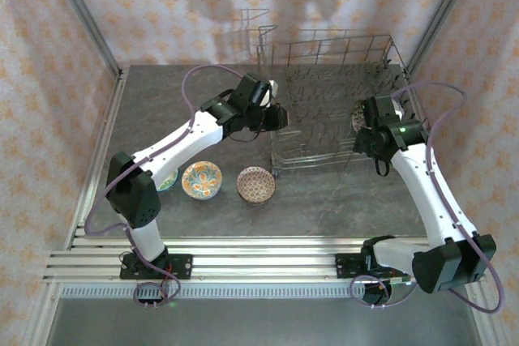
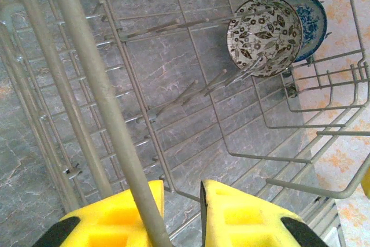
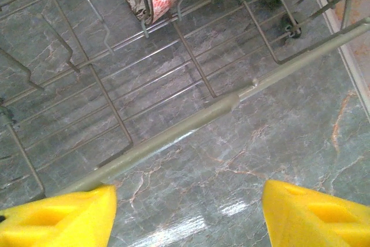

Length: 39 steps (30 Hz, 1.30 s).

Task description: Load the bowls into the dish rack

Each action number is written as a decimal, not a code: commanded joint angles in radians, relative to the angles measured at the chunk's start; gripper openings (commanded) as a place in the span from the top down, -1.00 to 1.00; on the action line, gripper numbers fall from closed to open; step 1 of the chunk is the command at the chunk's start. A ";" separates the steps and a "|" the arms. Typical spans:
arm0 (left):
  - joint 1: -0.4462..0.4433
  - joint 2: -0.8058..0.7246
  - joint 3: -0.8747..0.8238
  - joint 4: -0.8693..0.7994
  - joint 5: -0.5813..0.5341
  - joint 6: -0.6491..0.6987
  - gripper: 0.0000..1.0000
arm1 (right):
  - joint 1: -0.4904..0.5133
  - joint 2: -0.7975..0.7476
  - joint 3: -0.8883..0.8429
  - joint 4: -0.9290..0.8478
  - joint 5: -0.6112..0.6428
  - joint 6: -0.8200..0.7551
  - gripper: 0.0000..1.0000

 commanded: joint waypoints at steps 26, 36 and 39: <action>-0.005 -0.120 0.094 -0.233 -0.129 0.127 -0.42 | -0.025 -0.071 -0.072 0.030 0.140 -0.010 -0.45; 0.139 0.029 0.275 -0.282 -0.063 0.208 -0.40 | -0.026 -0.077 -0.095 0.030 0.120 0.014 -0.45; 0.164 0.097 0.329 -0.272 -0.031 0.223 -0.38 | -0.025 -0.074 -0.095 0.031 0.120 0.015 -0.45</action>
